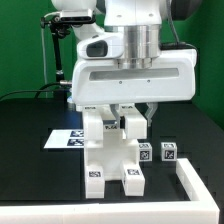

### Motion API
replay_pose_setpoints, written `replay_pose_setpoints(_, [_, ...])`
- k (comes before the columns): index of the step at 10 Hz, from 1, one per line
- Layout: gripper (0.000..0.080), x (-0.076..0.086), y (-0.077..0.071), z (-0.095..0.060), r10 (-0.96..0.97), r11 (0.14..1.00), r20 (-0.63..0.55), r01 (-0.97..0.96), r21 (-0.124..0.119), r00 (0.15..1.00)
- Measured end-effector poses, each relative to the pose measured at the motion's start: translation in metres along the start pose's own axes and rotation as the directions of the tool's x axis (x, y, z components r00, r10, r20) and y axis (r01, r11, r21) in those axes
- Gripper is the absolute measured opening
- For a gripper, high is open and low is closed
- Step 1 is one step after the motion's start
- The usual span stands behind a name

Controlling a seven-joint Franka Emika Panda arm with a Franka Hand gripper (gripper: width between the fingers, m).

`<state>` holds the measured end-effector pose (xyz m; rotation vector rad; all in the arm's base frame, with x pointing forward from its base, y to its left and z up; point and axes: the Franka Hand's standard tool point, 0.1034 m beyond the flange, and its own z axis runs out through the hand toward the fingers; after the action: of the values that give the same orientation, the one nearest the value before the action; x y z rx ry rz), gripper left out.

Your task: Assemble chair

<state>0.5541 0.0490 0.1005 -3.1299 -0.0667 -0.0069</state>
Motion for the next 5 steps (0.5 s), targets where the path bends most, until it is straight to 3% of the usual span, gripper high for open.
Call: replay_pose_setpoints(5, [0.0284,-0.005,0.003,0.018,0.002,1.0,0.022,-0.001,-0.011,1.0])
